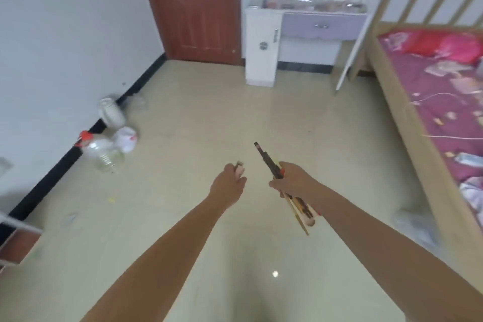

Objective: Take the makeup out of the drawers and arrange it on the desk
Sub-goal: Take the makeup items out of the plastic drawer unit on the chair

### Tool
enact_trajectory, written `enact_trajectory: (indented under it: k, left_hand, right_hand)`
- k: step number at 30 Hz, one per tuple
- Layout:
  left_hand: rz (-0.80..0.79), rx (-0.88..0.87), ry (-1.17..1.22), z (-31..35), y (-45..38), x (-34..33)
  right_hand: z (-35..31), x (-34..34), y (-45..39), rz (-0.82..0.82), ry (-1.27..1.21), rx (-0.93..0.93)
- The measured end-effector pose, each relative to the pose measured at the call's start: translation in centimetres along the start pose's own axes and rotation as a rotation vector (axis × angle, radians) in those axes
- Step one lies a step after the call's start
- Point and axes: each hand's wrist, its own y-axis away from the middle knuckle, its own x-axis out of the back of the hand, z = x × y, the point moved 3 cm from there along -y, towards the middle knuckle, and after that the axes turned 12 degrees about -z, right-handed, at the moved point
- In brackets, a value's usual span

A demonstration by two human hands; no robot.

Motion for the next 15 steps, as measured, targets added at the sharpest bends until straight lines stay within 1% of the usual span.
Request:
enact_trajectory:
  k: [3, 4, 6, 7, 8, 9, 10, 11, 12, 14, 15]
  left_hand:
    - [0.015, -0.134, -0.386, 6.2, -7.5, 0.0]
    - [0.045, -0.173, -0.540, 7.9, -10.2, 0.2]
    - [0.197, -0.316, -0.821, 10.8, -15.5, 1.1]
    - [0.185, -0.313, -0.915, 12.1, -18.3, 1.7]
    - [0.173, -0.330, -0.971, 13.5, -21.6, 2.6]
    - [0.162, -0.369, -0.979, 14.4, -25.7, 3.4]
    - [0.172, -0.437, -0.974, 15.6, -29.0, 4.3]
    - [0.150, -0.442, -1.010, 17.7, -31.4, 5.8]
    - [0.111, -0.432, -1.099, 20.0, -33.0, 7.4]
    - [0.103, -0.434, -1.159, 24.1, -38.4, 10.7]
    - [0.135, -0.462, -1.165, 25.8, -40.6, 12.1]
  right_hand:
    - [-0.3, 7.9, -4.3, 0.156, 0.360, -0.002]
    - [-0.5, 10.3, -5.9, 0.206, 0.474, -0.014]
    - [-1.1, 14.7, -9.0, 0.284, 0.671, -0.043]
    - [-1.5, 17.1, -11.0, 0.308, 0.738, -0.052]
    - [-2.1, 19.8, -13.3, 0.331, 0.794, -0.059]
    - [-2.7, 22.5, -15.5, 0.344, 0.843, -0.074]
    - [-3.3, 24.9, -17.3, 0.353, 0.885, -0.089]
    - [-4.1, 27.9, -19.5, 0.367, 0.909, -0.108]
    - [-5.0, 30.7, -21.4, 0.383, 0.922, -0.127]
    - [-6.9, 36.2, -24.9, 0.409, 0.951, -0.163]
    - [-7.7, 38.4, -26.3, 0.413, 0.980, -0.171]
